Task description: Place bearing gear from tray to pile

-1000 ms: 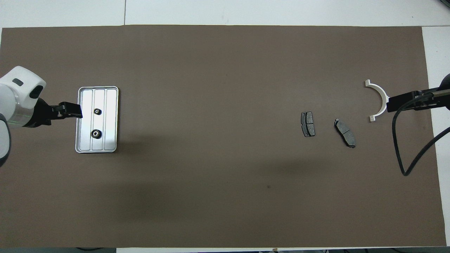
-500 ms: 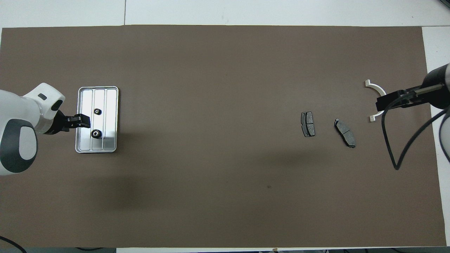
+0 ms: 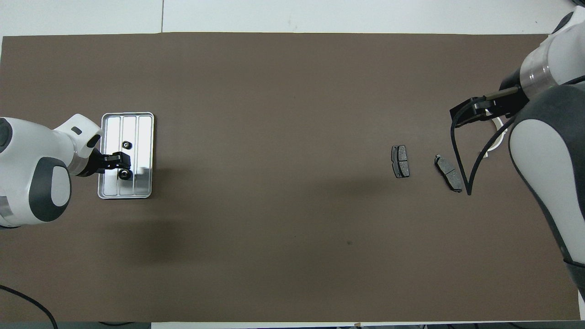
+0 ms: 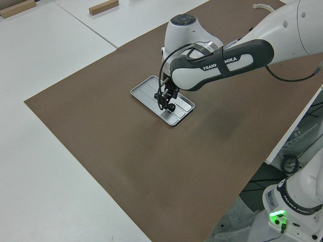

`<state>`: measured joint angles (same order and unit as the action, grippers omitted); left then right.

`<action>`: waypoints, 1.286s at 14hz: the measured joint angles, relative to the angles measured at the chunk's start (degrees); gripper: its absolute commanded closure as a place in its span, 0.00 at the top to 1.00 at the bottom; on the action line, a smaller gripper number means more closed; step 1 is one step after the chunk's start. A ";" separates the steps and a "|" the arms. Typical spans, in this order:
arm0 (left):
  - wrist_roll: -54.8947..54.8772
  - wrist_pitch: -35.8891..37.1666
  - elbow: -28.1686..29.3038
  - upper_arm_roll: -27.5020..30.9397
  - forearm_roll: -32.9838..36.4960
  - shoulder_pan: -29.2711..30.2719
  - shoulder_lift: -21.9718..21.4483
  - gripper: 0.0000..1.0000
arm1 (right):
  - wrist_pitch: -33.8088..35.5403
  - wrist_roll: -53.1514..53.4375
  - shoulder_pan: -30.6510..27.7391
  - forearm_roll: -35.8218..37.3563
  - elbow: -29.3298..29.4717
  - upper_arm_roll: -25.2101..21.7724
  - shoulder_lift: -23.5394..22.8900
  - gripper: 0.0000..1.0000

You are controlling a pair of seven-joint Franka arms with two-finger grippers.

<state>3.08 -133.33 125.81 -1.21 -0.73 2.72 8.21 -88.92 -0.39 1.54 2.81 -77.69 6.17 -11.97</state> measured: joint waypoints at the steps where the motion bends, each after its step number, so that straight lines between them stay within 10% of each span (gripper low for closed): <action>1: 0.00 -0.02 0.03 0.00 0.00 0.00 0.10 0.66 | 0.09 0.03 0.00 0.00 0.54 -0.01 -0.39 1.00; 8: 0.47 -1.69 0.67 -0.28 0.00 -0.36 1.64 0.56 | 0.20 0.25 0.00 0.00 1.31 -0.03 -0.60 1.00; 13: 0.51 -1.70 0.69 -0.28 0.00 -0.36 1.67 0.30 | 0.15 0.26 -0.15 0.00 1.32 -0.01 -1.43 1.00; 15: 0.52 -1.61 0.79 -0.28 0.00 -0.36 1.67 0.02 | -0.23 0.26 -0.13 0.00 1.33 -0.01 -2.35 1.00; 18: 1.81 -1.25 0.55 -0.29 -0.09 -0.37 1.67 0.00 | -0.39 0.26 -0.06 0.00 1.36 -0.01 -3.00 1.00</action>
<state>4.89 -134.58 126.36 -1.50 -0.81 2.35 9.88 -89.31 -0.13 1.47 2.82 -76.32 6.16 -14.97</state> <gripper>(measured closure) 0.652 0.000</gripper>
